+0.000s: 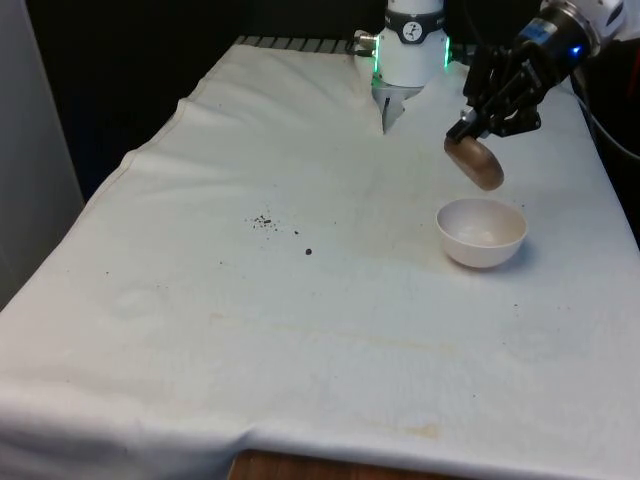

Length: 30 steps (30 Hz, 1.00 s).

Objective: Pour the coffee beans from the cup into the bowl.

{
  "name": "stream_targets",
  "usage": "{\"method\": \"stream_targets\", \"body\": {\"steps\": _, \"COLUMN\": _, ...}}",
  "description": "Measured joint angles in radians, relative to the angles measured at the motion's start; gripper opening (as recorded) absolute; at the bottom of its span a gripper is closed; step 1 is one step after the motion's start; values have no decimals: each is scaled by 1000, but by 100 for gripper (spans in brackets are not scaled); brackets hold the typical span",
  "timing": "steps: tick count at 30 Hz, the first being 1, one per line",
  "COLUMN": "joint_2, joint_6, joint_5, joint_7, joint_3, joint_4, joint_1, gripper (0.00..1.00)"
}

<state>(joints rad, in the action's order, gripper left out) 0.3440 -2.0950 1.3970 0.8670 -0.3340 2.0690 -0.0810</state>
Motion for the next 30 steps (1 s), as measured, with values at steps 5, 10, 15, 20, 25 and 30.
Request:
{"method": "stream_targets", "body": {"steps": 5, "joint_2": 1, "joint_6": 31, "joint_5": 35, "joint_7": 21, "joint_3": -14, "joint_4": 9, "joint_1": 0, "gripper": 0}}
{"method": "stream_targets", "body": {"steps": 10, "joint_2": 1, "joint_6": 68, "joint_5": 69, "joint_7": 46, "joint_3": -30, "joint_4": 21, "joint_1": 0, "gripper": 0}}
{"method": "stream_targets", "body": {"steps": 15, "joint_2": 2, "joint_6": 114, "joint_5": 107, "joint_7": 73, "joint_3": -50, "joint_4": 34, "joint_1": 0, "gripper": 0}}
{"method": "stream_targets", "body": {"steps": 20, "joint_2": 2, "joint_6": 138, "joint_5": 124, "joint_7": 85, "joint_3": -62, "joint_4": 41, "joint_1": 0, "gripper": 0}}
{"method": "stream_targets", "body": {"steps": 25, "joint_2": 7, "joint_6": 195, "joint_5": 161, "joint_7": 114, "joint_3": -87, "joint_4": 52, "joint_1": 0, "gripper": 0}}
{"method": "stream_targets", "body": {"steps": 30, "joint_2": 13, "joint_6": 242, "joint_5": 190, "joint_7": 135, "joint_3": -106, "joint_4": 57, "joint_1": 0, "gripper": 0}}
